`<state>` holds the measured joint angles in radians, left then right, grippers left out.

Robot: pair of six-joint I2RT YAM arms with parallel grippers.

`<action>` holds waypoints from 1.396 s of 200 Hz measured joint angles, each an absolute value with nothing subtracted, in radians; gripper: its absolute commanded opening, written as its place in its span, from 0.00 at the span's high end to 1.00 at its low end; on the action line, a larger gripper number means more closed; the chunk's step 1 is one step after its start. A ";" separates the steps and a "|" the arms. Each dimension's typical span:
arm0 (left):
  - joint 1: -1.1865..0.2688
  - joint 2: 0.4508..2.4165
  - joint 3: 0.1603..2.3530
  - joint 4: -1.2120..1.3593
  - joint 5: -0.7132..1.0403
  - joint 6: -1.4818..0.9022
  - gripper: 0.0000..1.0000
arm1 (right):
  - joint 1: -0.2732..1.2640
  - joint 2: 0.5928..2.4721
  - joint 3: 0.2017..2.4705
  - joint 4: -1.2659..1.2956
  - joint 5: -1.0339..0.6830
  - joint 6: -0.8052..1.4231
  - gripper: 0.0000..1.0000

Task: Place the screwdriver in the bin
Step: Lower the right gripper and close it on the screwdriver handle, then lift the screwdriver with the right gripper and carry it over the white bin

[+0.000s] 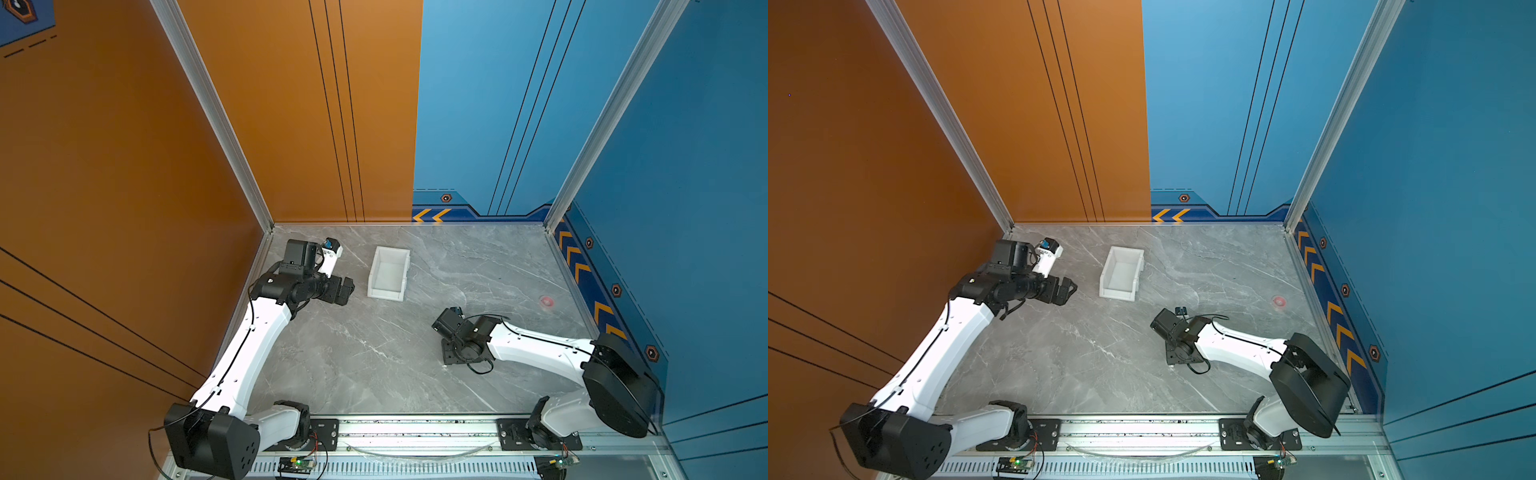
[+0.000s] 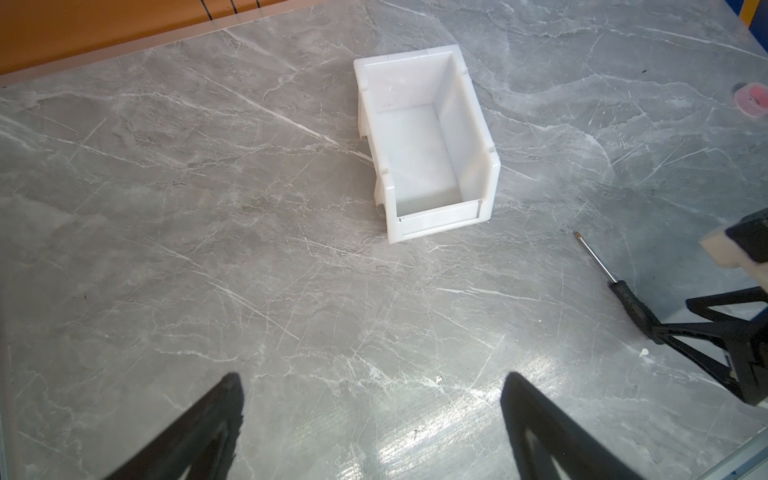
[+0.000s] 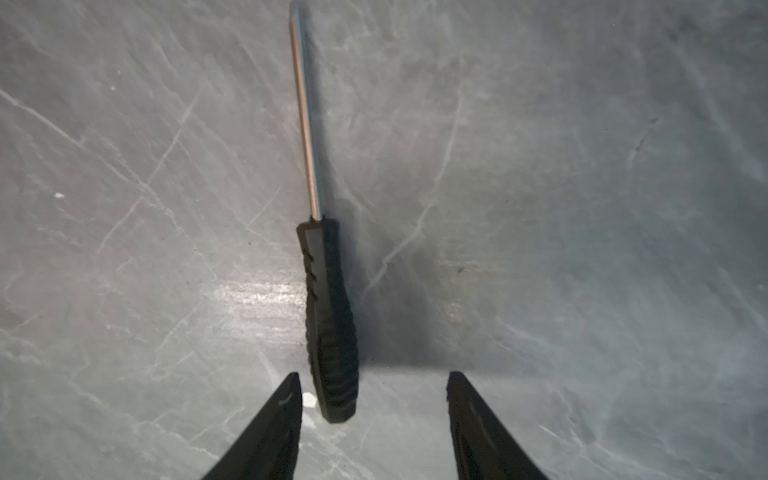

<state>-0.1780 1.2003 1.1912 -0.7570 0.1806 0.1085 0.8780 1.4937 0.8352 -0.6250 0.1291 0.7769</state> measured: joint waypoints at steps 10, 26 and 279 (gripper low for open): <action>-0.178 1.193 1.191 -0.757 0.181 0.109 0.02 | 0.880 1.513 0.844 -0.614 0.124 0.779 0.45; -0.178 1.190 1.191 -0.757 0.181 0.108 0.02 | 0.885 1.534 0.855 -0.601 0.117 0.781 0.47; -0.185 1.172 1.153 -0.761 0.158 0.128 0.02 | 0.883 1.492 0.907 -0.608 0.106 0.785 0.84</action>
<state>-0.1848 1.1725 1.1534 -0.7609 0.1577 0.1276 0.8825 1.4918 0.9073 -0.6079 0.1059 0.7853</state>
